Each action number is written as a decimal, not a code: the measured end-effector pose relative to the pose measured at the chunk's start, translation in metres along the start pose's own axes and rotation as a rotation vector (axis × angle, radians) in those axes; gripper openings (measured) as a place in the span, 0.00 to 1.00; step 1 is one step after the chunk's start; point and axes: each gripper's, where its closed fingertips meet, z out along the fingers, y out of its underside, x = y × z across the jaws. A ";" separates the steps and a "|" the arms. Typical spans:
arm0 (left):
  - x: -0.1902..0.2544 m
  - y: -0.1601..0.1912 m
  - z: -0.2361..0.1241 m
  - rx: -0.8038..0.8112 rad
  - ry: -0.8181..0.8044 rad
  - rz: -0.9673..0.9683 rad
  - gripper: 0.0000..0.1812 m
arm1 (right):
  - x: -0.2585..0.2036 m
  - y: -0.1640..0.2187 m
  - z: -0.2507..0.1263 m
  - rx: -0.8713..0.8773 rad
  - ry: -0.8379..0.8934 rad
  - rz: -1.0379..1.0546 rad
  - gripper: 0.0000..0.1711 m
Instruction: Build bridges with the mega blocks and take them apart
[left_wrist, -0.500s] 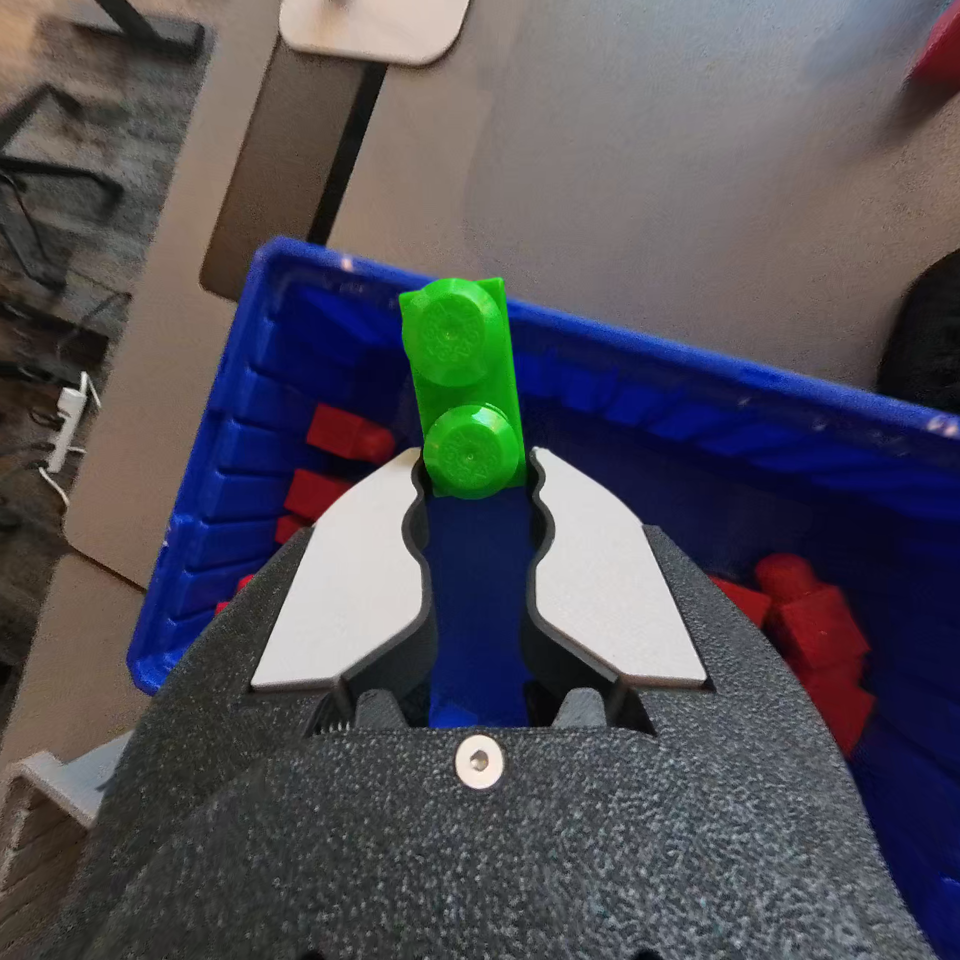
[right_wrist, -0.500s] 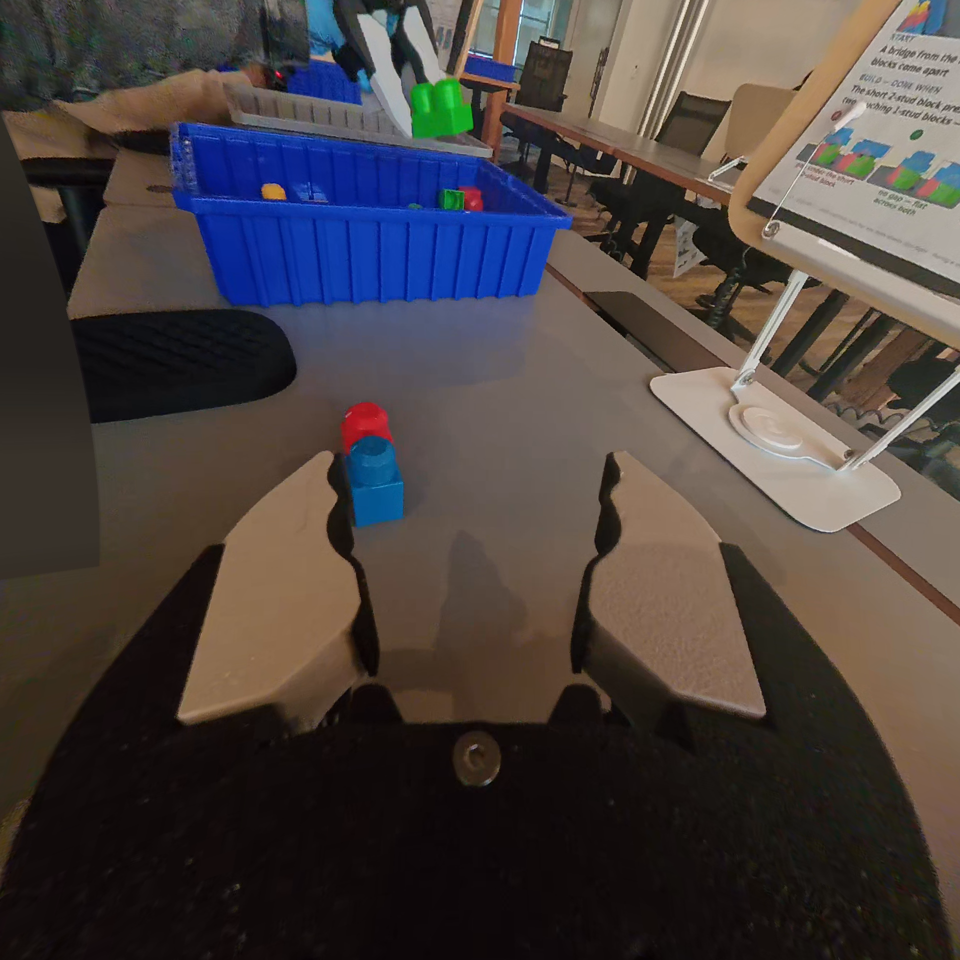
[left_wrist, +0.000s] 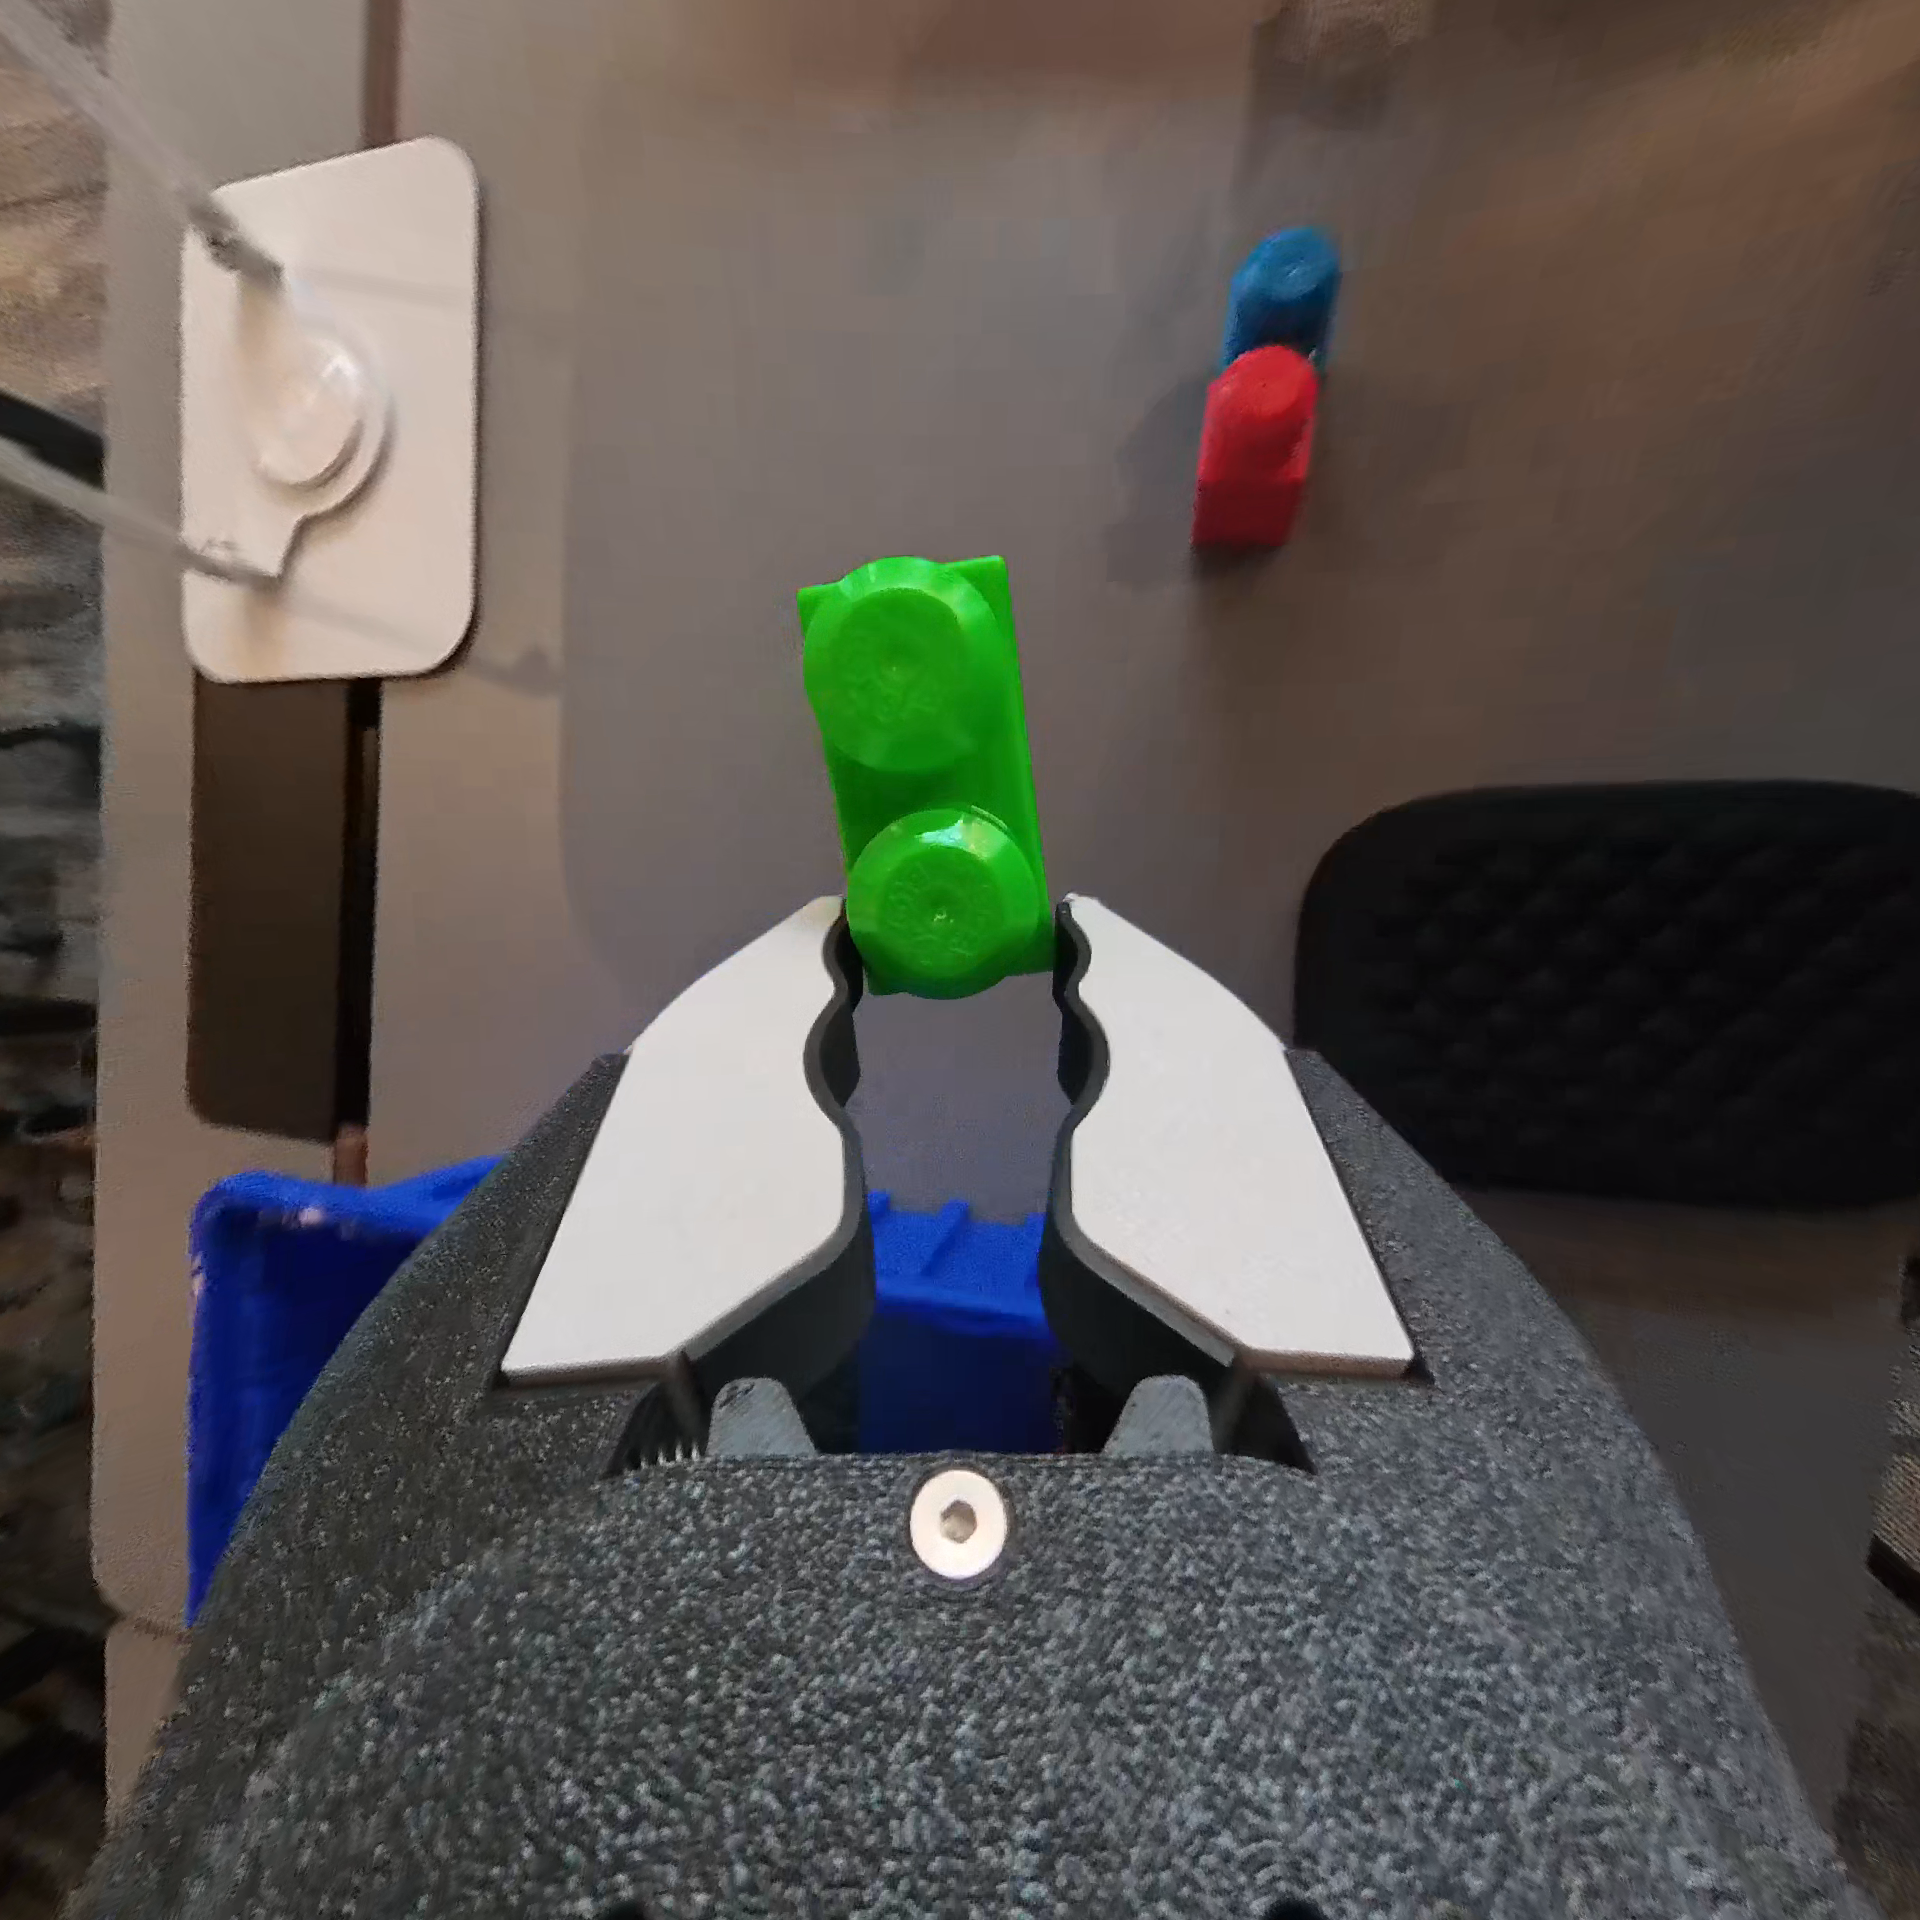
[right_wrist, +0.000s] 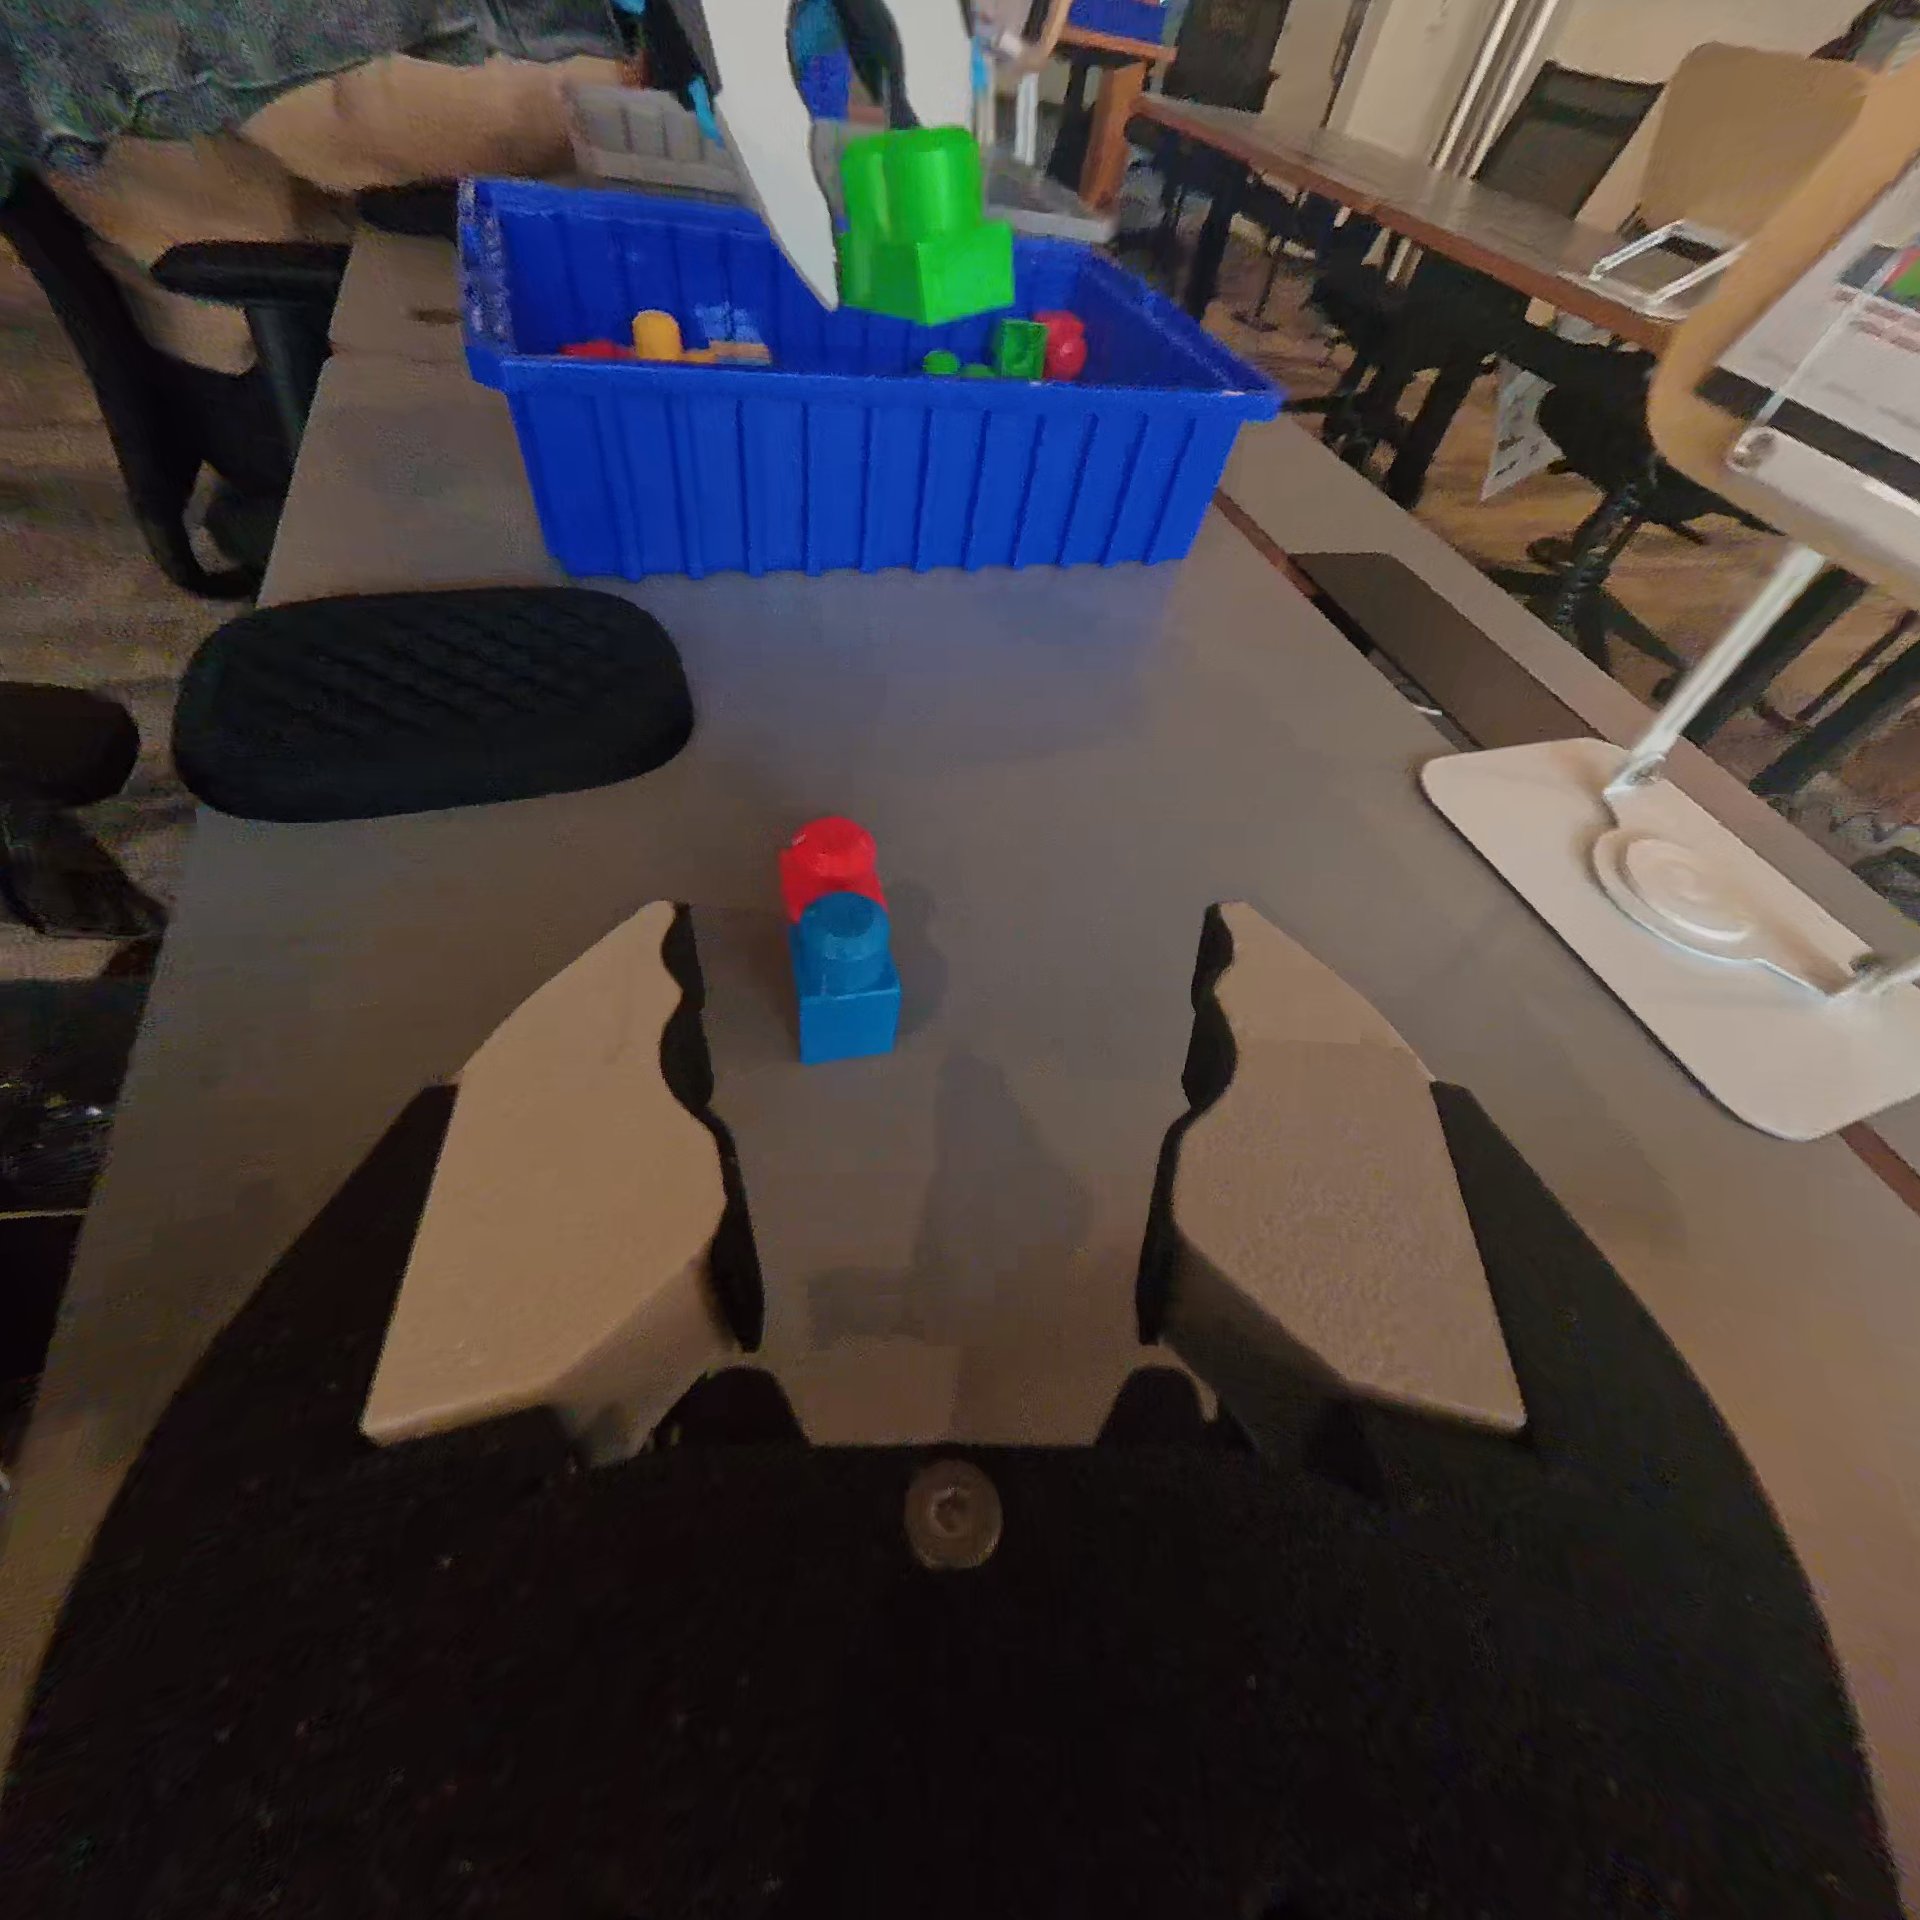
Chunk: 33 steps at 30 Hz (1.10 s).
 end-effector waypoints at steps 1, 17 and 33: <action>0.006 -0.008 0.007 -0.003 0.014 0.011 0.19 | -0.003 -0.006 0.003 -0.021 -0.015 -0.019 0.53; 0.072 -0.105 0.068 -0.049 0.190 0.108 0.20 | -0.028 -0.055 0.066 -0.575 -0.251 -0.288 0.47; 0.079 -0.117 0.076 0.041 0.260 0.076 0.20 | -0.035 -0.041 0.065 -0.556 -0.342 -0.221 0.28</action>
